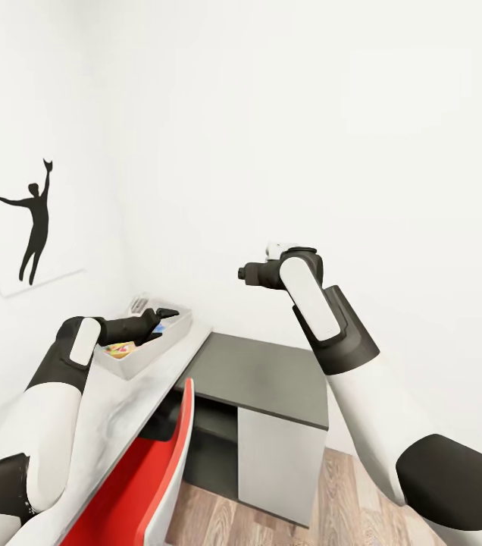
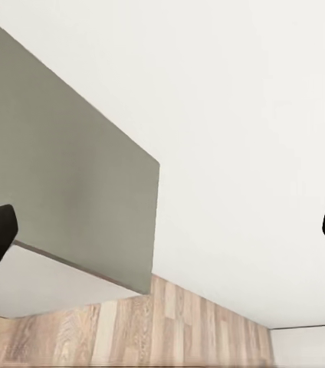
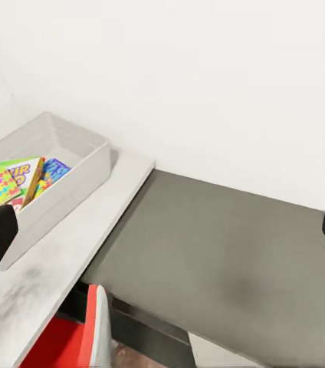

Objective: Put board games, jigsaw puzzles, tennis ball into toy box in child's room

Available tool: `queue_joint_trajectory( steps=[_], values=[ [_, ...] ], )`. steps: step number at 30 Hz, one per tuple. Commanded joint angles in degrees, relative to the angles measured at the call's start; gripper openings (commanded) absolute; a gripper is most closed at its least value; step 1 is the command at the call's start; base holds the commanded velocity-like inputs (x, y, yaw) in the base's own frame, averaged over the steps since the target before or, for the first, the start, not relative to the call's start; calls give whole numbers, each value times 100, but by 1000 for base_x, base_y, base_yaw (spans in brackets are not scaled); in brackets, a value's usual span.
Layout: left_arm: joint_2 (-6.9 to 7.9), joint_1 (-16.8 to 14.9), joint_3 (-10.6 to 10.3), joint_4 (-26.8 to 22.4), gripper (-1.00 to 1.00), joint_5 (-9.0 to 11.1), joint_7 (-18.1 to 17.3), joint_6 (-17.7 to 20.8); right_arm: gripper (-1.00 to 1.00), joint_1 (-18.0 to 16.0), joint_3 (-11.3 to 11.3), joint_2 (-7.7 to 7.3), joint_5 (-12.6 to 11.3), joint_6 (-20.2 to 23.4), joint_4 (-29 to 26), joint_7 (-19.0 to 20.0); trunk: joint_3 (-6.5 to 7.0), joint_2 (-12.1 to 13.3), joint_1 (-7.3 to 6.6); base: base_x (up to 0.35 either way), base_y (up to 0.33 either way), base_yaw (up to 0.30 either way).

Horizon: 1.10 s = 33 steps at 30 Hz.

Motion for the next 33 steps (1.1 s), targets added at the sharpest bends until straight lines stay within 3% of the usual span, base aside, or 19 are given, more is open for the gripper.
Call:
queue_joint_trajectory(
  steps=[1,16,33],
  values=[
    [-1,-2,19,-2,100,-59,-60,24,100,-4,5,1,-52,11,-1,-60,4,-4,2,-92,2,-181],
    [-1,-2,6,-1,100,-59,-60,24,100,-4,-3,1,-61,5,25,-60,110,-4,2,-66,0,-190],
    [-10,-2,-42,-4,100,-59,-57,24,100,-4,-4,-1,-68,2,131,-60,149,-4,2,-147,-7,-266]
  ],
)
